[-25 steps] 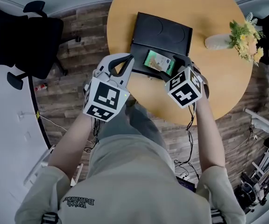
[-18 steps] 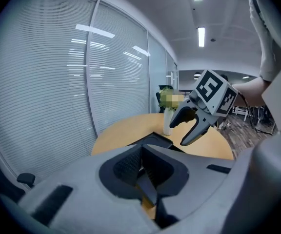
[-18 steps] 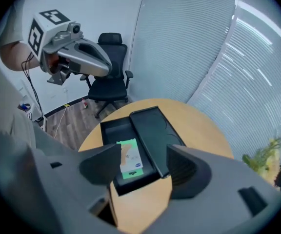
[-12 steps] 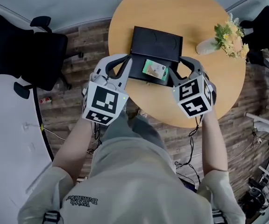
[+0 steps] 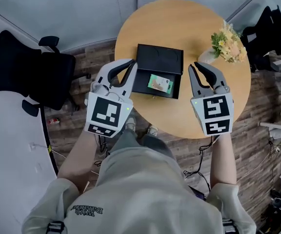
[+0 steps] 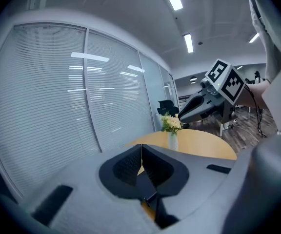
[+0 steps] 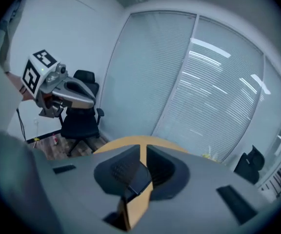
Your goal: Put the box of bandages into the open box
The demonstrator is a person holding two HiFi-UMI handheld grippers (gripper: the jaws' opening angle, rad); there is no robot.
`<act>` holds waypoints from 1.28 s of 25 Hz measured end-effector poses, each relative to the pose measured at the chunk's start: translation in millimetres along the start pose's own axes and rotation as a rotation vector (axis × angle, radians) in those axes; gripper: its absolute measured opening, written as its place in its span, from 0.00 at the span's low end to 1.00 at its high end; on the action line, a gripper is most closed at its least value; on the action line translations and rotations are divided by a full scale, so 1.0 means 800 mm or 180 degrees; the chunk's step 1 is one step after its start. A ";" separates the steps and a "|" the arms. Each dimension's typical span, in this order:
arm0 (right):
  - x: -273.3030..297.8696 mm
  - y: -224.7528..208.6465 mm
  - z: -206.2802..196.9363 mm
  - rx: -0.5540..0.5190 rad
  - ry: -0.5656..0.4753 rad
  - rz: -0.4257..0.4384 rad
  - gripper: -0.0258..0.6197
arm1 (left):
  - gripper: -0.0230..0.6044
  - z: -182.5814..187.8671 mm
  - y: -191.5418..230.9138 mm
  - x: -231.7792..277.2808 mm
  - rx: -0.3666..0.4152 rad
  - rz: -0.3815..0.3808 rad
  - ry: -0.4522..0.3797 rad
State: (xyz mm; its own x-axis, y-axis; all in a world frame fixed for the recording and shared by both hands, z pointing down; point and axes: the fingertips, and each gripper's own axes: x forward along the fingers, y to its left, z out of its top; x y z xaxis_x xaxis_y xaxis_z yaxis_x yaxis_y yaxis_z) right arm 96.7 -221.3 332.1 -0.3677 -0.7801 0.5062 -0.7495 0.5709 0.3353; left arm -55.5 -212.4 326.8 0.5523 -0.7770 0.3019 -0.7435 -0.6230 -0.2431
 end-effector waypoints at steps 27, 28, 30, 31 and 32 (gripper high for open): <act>-0.227 -0.038 0.132 0.0591 -0.1546 -0.0541 0.09 | 0.07 0.175 -0.016 -0.093 0.0075 0.0194 -0.1011; -0.226 -0.034 0.128 0.0632 -0.1551 -0.0521 0.09 | 0.07 0.174 -0.019 -0.093 0.0078 0.0182 -0.1015; -0.223 -0.028 0.116 0.0722 -0.1535 -0.0475 0.09 | 0.07 0.169 -0.026 -0.091 0.0109 0.0154 -0.0988; -0.220 -0.025 0.110 0.0762 -0.1512 -0.0458 0.09 | 0.07 0.164 -0.029 -0.090 0.0123 0.0140 -0.0956; -0.216 -0.023 0.104 0.0796 -0.1485 -0.0447 0.09 | 0.07 0.159 -0.033 -0.089 0.0122 0.0123 -0.0922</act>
State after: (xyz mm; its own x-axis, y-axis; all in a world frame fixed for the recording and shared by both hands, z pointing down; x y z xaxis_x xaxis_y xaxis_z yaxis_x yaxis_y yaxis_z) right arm 128.3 -118.0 172.1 -0.4172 -0.9077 0.0450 -0.8961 0.4191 0.1463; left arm -27.3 -152.6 194.3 0.6126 -0.7902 0.0174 -0.7543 -0.5911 -0.2856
